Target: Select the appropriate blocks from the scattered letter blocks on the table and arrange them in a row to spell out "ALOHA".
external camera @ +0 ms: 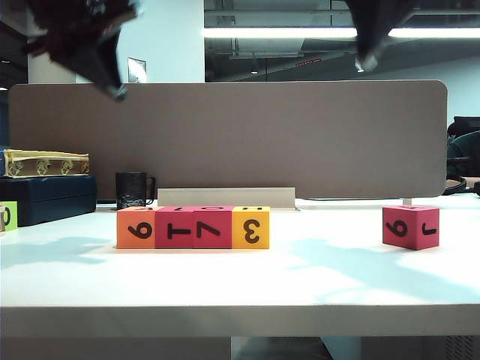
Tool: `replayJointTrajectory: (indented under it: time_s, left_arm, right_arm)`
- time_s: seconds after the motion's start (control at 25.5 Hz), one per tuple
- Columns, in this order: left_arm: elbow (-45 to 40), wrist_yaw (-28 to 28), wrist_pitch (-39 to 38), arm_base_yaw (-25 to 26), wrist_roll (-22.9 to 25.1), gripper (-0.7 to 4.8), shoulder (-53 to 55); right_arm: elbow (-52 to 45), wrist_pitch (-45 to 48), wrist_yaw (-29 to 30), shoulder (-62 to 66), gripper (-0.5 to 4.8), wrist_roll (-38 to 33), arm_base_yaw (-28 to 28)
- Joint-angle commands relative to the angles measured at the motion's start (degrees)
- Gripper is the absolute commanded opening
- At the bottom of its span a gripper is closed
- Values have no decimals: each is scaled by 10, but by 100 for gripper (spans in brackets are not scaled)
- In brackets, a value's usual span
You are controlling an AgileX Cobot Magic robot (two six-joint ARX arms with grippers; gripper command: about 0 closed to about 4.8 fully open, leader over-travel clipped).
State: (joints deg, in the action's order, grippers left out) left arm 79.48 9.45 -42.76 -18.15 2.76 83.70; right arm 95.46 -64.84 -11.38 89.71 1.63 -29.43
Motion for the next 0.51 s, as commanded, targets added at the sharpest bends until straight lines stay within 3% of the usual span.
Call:
replayJointTrajectory:
  time_s: [0.04,0.12,0.2,0.31,0.47,0.51]
  left_arm:
    - [1,23,-37,-54,-2,-6,-22]
    - [1,23,-54,-79,-2,-6,-24]
    - [1,23,-74,-114,-2,-6,-24]
    - [1,22,-89,-144,-2,-6,-26]
    - [3,21,-93,-161,-2,-6,-38]
    - [5,21,-95,-161,-2,-6,-42]
  right_arm:
    - [2,-6,-1,43,142,2,43]
    - [2,-15,-1,71,237,2,70]
    - [2,-30,11,102,296,2,92]
    - [2,-38,25,136,339,-1,118]
    - [2,-37,25,177,344,0,139]
    - [2,-35,25,189,404,0,145]
